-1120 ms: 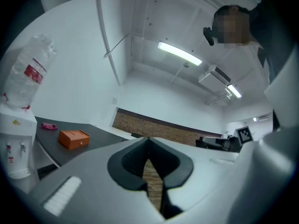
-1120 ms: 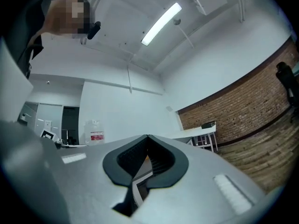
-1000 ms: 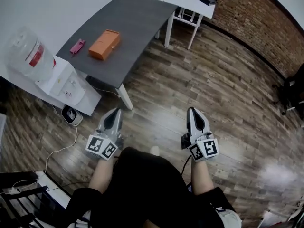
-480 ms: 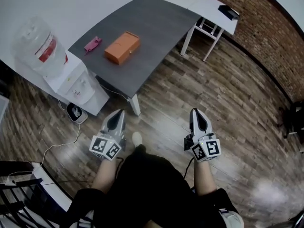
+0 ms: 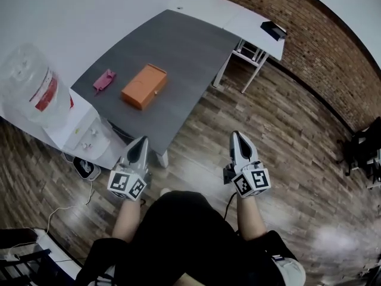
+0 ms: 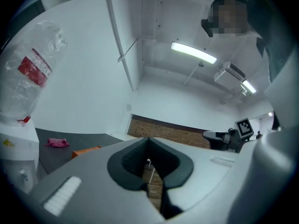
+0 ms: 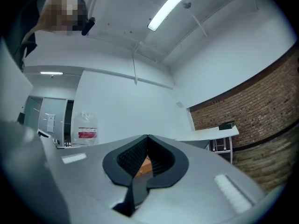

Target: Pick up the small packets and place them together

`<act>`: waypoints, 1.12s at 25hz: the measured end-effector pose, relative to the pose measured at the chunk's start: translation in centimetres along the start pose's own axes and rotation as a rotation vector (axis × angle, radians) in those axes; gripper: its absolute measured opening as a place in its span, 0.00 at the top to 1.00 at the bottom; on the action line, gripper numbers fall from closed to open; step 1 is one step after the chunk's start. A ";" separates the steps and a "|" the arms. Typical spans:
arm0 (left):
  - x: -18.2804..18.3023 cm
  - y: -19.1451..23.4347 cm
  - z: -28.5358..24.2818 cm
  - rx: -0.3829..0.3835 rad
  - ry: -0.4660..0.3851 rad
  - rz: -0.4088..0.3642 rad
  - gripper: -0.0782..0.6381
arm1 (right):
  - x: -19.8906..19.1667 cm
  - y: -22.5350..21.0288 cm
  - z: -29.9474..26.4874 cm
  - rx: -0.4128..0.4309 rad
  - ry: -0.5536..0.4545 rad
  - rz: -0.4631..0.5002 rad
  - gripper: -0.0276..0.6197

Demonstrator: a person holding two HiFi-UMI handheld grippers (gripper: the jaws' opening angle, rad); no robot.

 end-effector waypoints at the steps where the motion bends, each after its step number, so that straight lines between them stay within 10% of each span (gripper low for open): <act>1: 0.2 0.4 -0.3 -0.004 -0.001 -0.001 0.89 | -0.2 0.2 -0.9 0.008 0.007 0.003 0.95; 28: 0.3 9.2 -6.4 0.440 -0.004 -0.061 0.89 | -5.1 -1.5 -25.4 0.492 0.176 -0.014 0.95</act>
Point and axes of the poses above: the fingertips, and each gripper's own axes: z backward along the fingers, y to its left, x out of its top, the point moved 1 cm from there along z, backward along the fingers, and after that the axes turned 2 degrees about -x, right-handed, at the moved point
